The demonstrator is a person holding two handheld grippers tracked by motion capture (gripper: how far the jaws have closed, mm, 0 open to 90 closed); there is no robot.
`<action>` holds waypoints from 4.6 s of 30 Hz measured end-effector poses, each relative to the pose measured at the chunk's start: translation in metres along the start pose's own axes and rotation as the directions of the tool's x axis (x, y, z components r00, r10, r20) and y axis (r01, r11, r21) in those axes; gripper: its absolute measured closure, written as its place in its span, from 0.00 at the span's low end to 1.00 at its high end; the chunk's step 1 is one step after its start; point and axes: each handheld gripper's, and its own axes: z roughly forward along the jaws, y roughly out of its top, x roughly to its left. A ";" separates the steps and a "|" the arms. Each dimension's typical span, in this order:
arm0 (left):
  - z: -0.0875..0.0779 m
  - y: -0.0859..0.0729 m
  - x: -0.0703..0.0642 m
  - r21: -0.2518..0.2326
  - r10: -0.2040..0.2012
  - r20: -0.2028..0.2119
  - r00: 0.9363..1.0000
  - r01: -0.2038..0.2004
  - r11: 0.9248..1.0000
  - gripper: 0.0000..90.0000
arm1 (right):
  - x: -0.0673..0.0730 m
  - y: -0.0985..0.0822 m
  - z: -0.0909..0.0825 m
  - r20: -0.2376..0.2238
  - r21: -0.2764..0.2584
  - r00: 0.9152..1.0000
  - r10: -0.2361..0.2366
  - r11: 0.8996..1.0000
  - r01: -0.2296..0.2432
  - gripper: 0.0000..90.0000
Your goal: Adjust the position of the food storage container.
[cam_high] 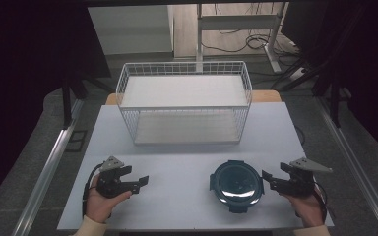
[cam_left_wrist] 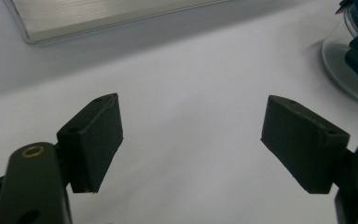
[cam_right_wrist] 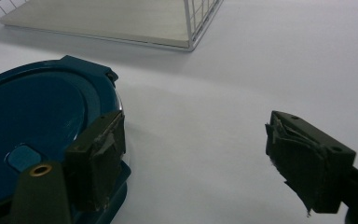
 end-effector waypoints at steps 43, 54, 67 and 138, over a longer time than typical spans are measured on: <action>-0.007 0.001 0.003 -0.011 -0.014 -0.016 1.000 0.014 1.000 0.23 | -0.002 -0.001 -0.038 -0.063 0.099 0.998 -0.002 0.995 0.008 0.40; -0.007 0.001 0.006 -0.010 -0.026 -0.021 0.999 0.026 1.000 0.23 | 0.008 -0.012 -0.035 -0.150 0.242 0.985 -0.081 0.963 0.116 0.81; -0.006 0.000 0.006 -0.002 -0.024 -0.024 0.999 0.024 1.000 0.23 | 0.025 -0.017 -0.026 -0.220 0.318 0.966 -0.136 0.926 0.203 1.00; -0.007 0.001 0.011 -0.004 -0.062 -0.022 0.998 0.061 0.998 0.24 | 0.108 0.007 0.047 -0.258 0.280 0.929 -0.266 0.900 0.335 1.00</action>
